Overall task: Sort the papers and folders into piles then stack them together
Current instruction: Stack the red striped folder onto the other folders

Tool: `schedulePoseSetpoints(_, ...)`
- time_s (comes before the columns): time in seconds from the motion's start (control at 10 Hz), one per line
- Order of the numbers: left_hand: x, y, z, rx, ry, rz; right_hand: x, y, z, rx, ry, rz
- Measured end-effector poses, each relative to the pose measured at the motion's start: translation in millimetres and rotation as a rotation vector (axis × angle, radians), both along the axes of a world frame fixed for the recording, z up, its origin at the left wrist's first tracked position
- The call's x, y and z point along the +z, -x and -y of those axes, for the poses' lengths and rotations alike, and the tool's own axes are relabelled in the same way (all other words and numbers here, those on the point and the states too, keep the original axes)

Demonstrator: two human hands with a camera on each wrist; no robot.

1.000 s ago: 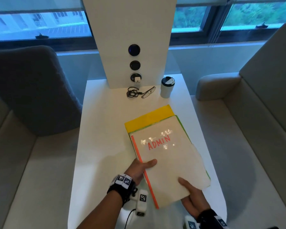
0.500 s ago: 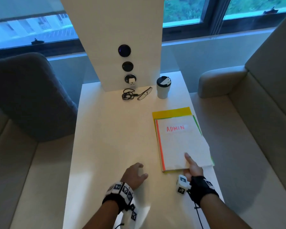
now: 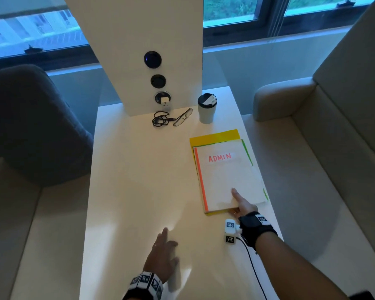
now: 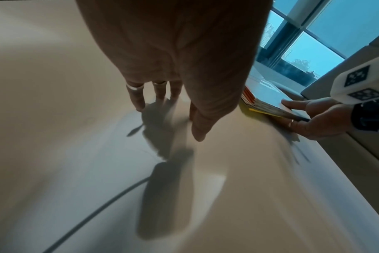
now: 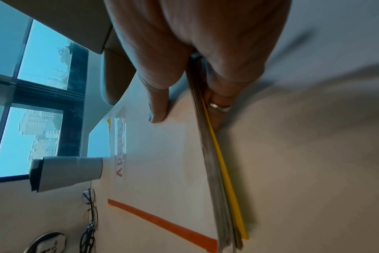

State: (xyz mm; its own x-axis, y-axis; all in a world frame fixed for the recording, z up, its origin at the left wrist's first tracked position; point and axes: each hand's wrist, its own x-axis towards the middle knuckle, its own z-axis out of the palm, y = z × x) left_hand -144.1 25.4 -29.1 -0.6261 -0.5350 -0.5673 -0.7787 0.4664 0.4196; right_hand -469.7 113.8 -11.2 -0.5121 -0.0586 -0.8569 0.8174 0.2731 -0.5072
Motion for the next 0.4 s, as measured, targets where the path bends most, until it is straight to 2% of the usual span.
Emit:
schedulePoseSetpoints(0.2, -1, -15, 8, 0.05, -0.062, -0.105, 9, -13, -9, 0.165, -0.119, -0.047)
schedulePoseSetpoints(0.4, -9, -37, 11, 0.097, -0.146, -0.148, -6, -50, -42, 0.348, -0.382, -0.223)
